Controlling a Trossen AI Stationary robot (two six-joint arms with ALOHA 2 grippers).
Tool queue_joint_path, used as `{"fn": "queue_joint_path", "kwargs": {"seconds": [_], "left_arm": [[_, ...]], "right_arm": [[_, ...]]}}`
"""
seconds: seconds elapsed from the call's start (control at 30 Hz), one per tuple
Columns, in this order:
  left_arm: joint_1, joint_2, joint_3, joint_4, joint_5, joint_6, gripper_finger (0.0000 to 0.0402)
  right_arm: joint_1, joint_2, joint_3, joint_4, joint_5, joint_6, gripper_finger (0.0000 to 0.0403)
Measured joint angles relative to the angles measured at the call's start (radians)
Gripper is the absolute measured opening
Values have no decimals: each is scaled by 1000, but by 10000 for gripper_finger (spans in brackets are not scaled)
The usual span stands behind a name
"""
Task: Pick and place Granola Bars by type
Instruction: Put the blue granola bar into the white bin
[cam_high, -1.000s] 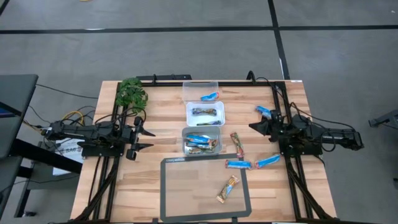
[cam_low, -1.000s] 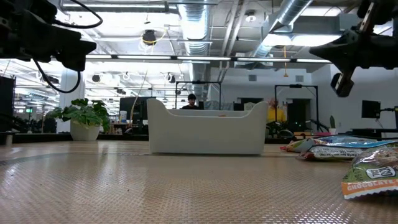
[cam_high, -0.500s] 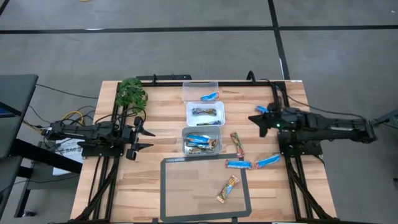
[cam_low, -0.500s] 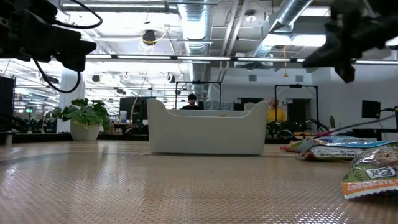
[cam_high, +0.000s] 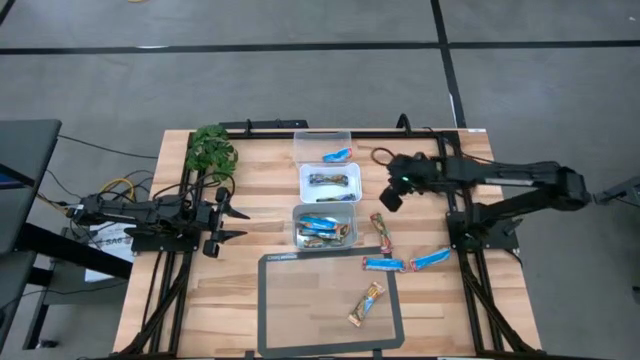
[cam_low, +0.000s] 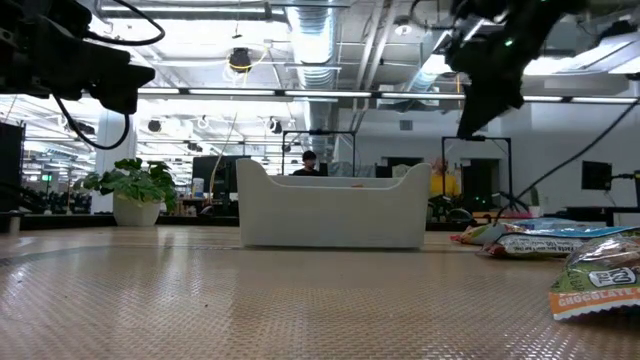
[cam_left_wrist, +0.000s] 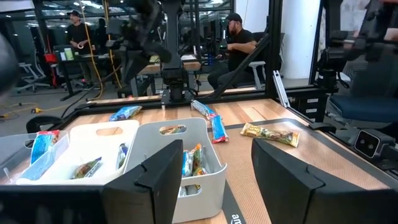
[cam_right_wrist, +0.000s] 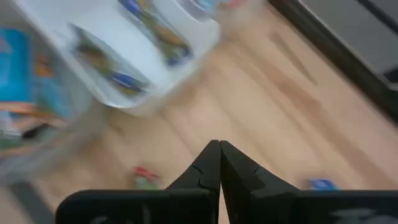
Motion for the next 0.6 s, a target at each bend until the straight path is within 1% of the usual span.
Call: {"fn": "queue_joint_path", "kwargs": {"seconds": [0.07, 0.17, 0.27, 0.33, 0.47, 0.6], "left_arm": [[0, 0, 0, 0, 0, 0, 186], [0, 0, 0, 0, 0, 1, 186], [0, 0, 0, 0, 0, 1, 186], [0, 0, 0, 0, 0, 1, 186], [0, 0, 0, 0, 0, 1, 186], [0, 0, 0, 0, 0, 1, 186]], "right_arm": [[-16, 65, 48, -93, 37, -16, 0], [-43, 154, 96, -226, 121, -8, 0], [-71, 217, 113, -304, 210, 29, 0], [-91, 250, 114, -324, 245, 30, 0], [-129, 310, 115, -343, 247, 3, 11], [-162, 356, 115, -374, 245, 1, 49]]}}
